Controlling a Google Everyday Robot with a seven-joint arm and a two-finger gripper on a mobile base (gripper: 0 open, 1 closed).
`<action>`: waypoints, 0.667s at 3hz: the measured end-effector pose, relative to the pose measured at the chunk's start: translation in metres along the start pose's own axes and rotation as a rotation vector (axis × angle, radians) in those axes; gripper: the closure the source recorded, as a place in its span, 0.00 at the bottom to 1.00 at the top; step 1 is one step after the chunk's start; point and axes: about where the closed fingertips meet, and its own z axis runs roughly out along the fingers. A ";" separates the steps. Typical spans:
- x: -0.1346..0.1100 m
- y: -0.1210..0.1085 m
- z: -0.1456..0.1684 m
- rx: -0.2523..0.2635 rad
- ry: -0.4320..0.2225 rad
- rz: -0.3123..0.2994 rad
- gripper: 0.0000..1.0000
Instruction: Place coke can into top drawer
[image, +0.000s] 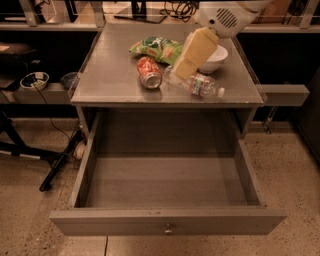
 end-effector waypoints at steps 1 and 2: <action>-0.014 -0.008 0.016 0.067 0.019 0.018 0.00; -0.014 -0.008 0.016 0.067 0.018 0.018 0.00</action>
Offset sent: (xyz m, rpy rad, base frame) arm 0.0137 0.0158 -0.0024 -0.0162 -0.0349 -0.0489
